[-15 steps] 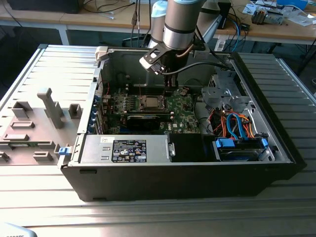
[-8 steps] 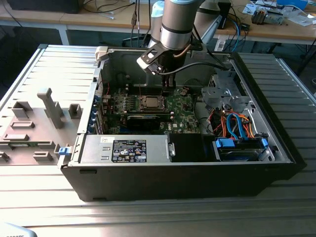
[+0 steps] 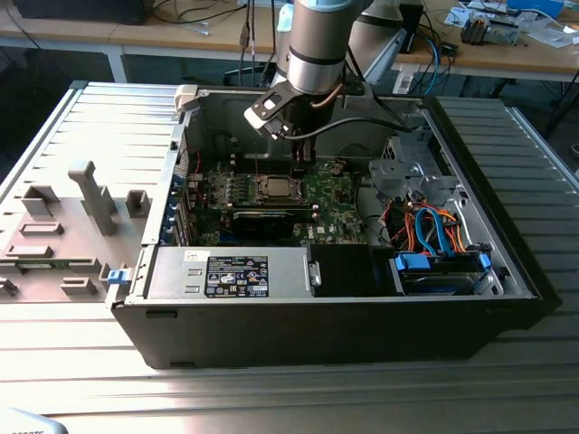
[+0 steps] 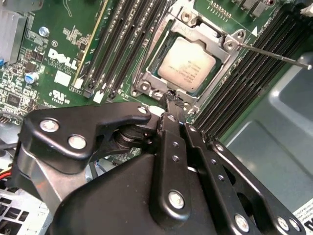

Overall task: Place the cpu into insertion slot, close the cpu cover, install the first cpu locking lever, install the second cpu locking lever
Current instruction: 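Close the cpu cover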

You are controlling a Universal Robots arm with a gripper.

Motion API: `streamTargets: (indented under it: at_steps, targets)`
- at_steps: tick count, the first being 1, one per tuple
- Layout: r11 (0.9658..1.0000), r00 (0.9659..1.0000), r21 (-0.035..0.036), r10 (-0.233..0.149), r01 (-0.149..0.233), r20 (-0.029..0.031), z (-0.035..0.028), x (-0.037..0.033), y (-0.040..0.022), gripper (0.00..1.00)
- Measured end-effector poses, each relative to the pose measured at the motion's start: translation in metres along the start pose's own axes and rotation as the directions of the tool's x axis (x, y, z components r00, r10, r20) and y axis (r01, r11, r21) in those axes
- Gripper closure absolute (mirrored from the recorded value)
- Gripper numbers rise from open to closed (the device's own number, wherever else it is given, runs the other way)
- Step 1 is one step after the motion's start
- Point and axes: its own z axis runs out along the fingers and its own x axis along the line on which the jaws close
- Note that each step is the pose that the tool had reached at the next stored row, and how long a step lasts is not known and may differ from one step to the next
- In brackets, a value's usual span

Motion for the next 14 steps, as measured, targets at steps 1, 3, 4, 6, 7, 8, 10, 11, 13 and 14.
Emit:
streamTargets:
  at_steps: [1,3,4,6,7,8,10,11,13,14]
  targets:
    - [1.0,1.0,-0.0001,0.0,0.0,0.0,0.0019,0.0,-0.002,0.89]
    - [1.0,1.0,0.0,0.0,0.0,0.0,0.0053,0.0001,-0.008,0.89]
    - [1.0,1.0,0.0,0.0,0.0,0.0,0.0067,0.0001,-0.0119,0.89]
    - [1.0,1.0,0.0,0.0,0.0,0.0001,0.0086,0.0001,-0.0182,0.89]
    - [1.0,1.0,0.0001,0.0,0.0,0.0001,0.0109,0.0002,-0.024,0.89]
    - [1.0,1.0,0.0,0.0,0.0,0.0,0.0123,0.0003,-0.027,0.89]
    - [1.0,1.0,0.0,-0.002,0.002,0.0,0.0164,0.0005,-0.0341,0.89]
    - [1.0,1.0,0.0001,-0.006,0.006,0.0002,0.0181,0.0006,-0.0365,0.89]
    - [0.9998,0.9998,0.0001,-0.021,0.021,0.0007,0.0219,0.0017,-0.0402,0.89]
    - [0.9997,0.9997,0.0003,-0.026,0.026,0.0009,0.0243,0.0018,-0.0433,0.89]
